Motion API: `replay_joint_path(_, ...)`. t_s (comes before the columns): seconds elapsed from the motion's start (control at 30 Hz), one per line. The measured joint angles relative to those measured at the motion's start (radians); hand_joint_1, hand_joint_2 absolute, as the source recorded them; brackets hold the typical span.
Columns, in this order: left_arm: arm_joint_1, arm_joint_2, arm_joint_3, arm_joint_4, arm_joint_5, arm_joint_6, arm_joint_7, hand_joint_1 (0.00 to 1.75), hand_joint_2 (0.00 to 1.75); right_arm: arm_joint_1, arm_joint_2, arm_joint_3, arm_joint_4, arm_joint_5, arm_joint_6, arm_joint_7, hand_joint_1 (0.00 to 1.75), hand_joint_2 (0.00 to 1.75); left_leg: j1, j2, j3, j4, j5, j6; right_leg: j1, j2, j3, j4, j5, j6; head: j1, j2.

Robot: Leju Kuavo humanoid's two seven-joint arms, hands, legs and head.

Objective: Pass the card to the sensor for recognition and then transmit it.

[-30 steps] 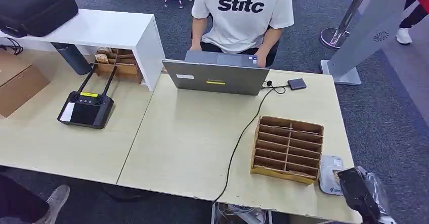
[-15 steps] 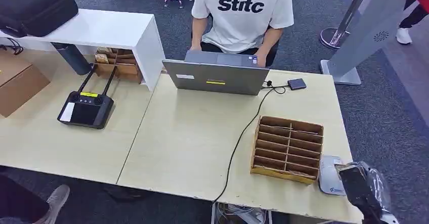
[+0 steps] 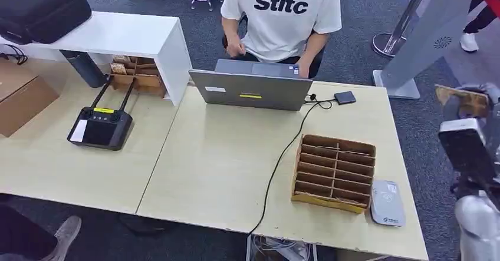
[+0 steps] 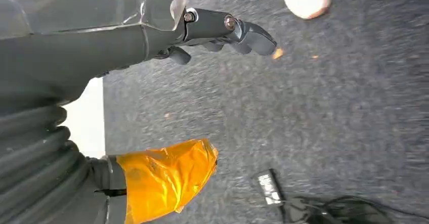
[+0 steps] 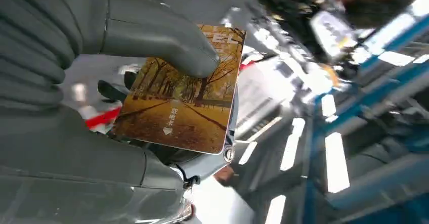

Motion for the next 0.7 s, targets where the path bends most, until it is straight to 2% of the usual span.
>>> replay_joint_path(0.13,-0.039,0.031,0.018,0.088,-0.043,0.039,-0.030,0.00,1.75,-0.182,0.000,0.124,0.044,0.028,0.078,0.046,1.75,1.75,0.000,-0.001,0.001,0.000,0.002,-0.001,0.000,-0.001,-0.001,0.001,0.001,-0.001,-0.001,0.000)
replay_joint_path(0.23,-0.061,0.052,0.031,0.143,-0.056,0.056,-0.042,0.00,1.75,-0.270,0.001,0.197,0.072,0.027,0.101,0.063,1.75,1.75,0.001,-0.004,-0.001,0.000,0.003,-0.002,0.001,-0.003,-0.001,0.002,0.001,-0.001,0.000,0.000)
replay_joint_path(0.33,-0.075,0.079,0.034,0.199,-0.074,0.079,-0.053,0.00,1.75,-0.365,0.018,0.274,0.127,0.024,0.167,0.088,1.75,1.75,0.001,-0.003,-0.002,0.000,0.003,-0.002,0.000,-0.002,-0.003,0.003,0.002,-0.002,0.000,0.000)
replay_joint_path(0.47,-0.113,0.126,0.036,0.293,-0.079,0.122,-0.061,0.00,1.75,-0.518,0.079,0.394,0.258,0.052,0.237,0.146,1.75,1.75,0.001,-0.002,-0.002,0.000,0.004,-0.003,0.001,-0.002,-0.004,0.004,0.002,-0.002,0.000,0.000)
replay_joint_path(0.57,-0.136,0.181,0.046,0.388,-0.078,0.177,-0.051,0.00,1.75,-0.628,0.140,0.485,0.399,0.069,0.253,0.177,1.75,1.75,0.001,-0.002,-0.001,0.000,0.005,-0.005,0.001,-0.002,-0.005,0.005,0.002,-0.003,-0.001,0.000)
replay_joint_path(0.7,-0.157,0.238,0.050,0.471,-0.082,0.219,-0.061,0.00,1.75,-0.702,0.200,0.552,0.556,0.069,0.252,0.190,1.75,1.75,0.002,-0.004,-0.002,0.000,0.005,-0.006,0.002,-0.003,-0.005,0.005,0.002,-0.003,0.000,0.000)
